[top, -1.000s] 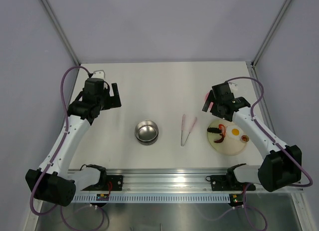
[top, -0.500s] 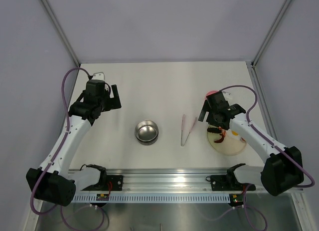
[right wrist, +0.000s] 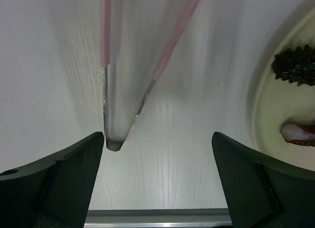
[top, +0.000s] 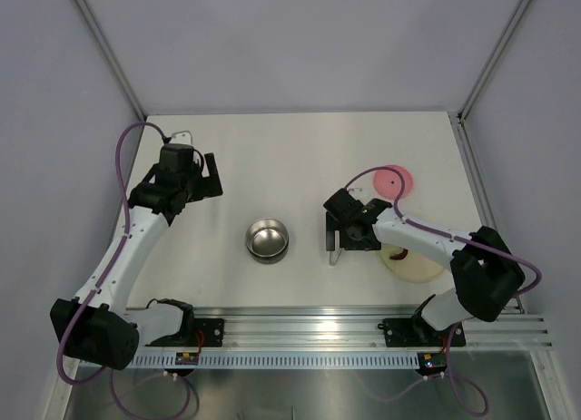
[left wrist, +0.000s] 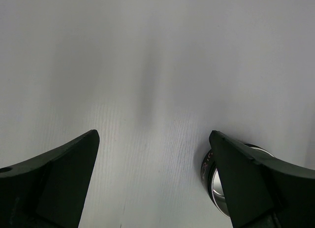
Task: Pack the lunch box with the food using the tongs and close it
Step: Adjust the clamp at the center of the board.
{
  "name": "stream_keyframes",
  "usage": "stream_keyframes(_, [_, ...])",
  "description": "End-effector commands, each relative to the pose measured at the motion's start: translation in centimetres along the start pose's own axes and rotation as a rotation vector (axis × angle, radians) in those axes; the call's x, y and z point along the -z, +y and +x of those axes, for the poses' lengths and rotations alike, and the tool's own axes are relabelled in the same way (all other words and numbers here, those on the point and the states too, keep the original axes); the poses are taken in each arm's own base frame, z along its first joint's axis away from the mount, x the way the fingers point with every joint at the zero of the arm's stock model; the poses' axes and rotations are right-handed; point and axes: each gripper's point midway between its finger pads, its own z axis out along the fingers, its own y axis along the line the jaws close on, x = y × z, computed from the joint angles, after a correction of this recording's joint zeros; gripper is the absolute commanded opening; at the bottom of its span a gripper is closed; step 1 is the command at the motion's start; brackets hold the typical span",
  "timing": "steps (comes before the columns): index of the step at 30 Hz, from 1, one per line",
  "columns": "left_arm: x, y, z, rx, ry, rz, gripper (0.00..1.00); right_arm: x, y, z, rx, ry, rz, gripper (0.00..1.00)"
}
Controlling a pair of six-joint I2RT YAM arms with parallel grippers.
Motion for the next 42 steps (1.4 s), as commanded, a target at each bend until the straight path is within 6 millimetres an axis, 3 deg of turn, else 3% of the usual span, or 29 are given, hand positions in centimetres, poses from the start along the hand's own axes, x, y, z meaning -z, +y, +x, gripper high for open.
stream_keyframes(1, [0.5,-0.6,-2.3,0.026,-0.079,0.017,0.99,0.4,4.0,-0.7,0.001,-0.036,-0.089,1.00])
stream_keyframes(8, [0.5,-0.7,-2.5,0.024,-0.081,0.018,0.99,-1.8,7.0,-0.1,0.046,-0.008,-0.115,1.00])
stream_keyframes(15, [0.1,-0.6,-2.0,0.018,-0.065,0.012,0.99,-3.4,7.4,-0.4,0.054,-0.011,-0.084,0.97])
stream_keyframes(23, [-0.1,-0.8,-2.0,0.014,-0.058,0.021,0.99,-4.8,7.8,-1.3,0.037,-0.061,-0.077,0.73])
stream_keyframes(28, [0.0,-1.0,-2.2,0.017,-0.058,0.028,0.99,-4.9,8.9,-2.3,0.079,-0.098,-0.120,0.46])
stream_keyframes(31, [-0.1,-0.9,-2.1,0.013,-0.059,0.021,0.99,-4.7,9.6,-2.2,0.136,-0.095,-0.168,0.42])
stream_keyframes(33, [-0.1,-0.8,-2.1,0.012,-0.058,0.019,0.99,-4.5,10.3,-1.9,0.190,-0.078,-0.219,0.43])
stream_keyframes(40, [-0.2,-0.6,-1.9,0.009,-0.054,0.009,0.99,-2.9,10.3,-2.8,0.208,-0.092,-0.221,0.61])
stream_keyframes(42, [-0.2,-0.8,-1.9,0.009,-0.051,0.014,0.99,-2.8,10.3,-2.7,0.208,-0.084,-0.216,0.75])
